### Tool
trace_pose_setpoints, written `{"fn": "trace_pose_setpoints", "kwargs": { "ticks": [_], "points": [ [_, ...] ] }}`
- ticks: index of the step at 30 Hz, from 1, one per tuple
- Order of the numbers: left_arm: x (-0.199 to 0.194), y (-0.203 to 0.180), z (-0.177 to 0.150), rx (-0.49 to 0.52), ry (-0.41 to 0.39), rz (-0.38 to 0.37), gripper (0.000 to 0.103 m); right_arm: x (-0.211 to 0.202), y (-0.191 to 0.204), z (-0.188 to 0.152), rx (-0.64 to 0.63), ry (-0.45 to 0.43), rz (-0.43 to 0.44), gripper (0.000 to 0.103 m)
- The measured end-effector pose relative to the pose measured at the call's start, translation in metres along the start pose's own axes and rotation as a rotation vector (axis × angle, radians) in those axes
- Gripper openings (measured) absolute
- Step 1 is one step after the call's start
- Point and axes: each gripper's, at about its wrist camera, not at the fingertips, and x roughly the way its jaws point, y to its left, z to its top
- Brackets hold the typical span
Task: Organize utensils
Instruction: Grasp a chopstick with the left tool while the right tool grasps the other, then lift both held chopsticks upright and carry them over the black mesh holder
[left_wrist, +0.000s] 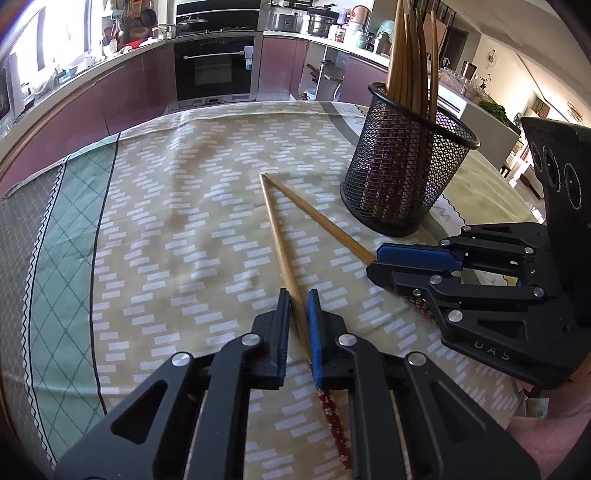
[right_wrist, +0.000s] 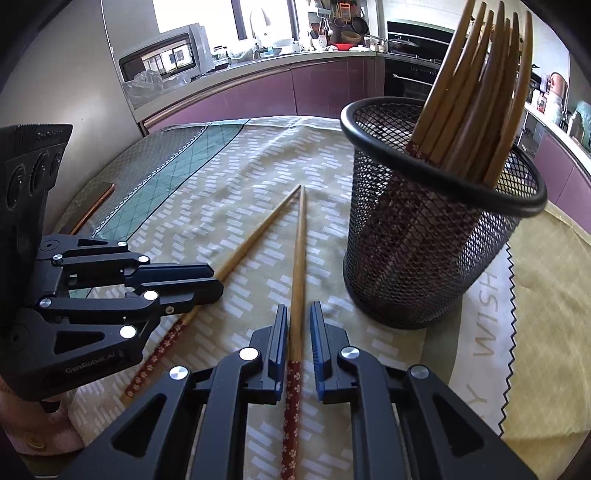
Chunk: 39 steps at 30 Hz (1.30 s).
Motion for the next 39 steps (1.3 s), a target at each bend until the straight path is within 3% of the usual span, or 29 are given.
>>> {"fn": "trace_pose_setpoints", "kwargs": {
  "ticks": [14,28,39],
  "points": [
    [0.001,0.003,-0.001,0.005,0.009,0.013,0.009,-0.011,-0.007,-0.009,0.074,-0.007,0.123,0.006],
    [0.007,-0.003,0.005,0.022,-0.004,0.048,0.008,0.007,0.006,0.008,0.026,0.008,0.082,0.007],
    [-0.019,0.003,0.005,-0.035,-0.059,-0.019,0.008,-0.019,-0.003,0.006,0.058,-0.085,0.152,0.006]
  ]
}}
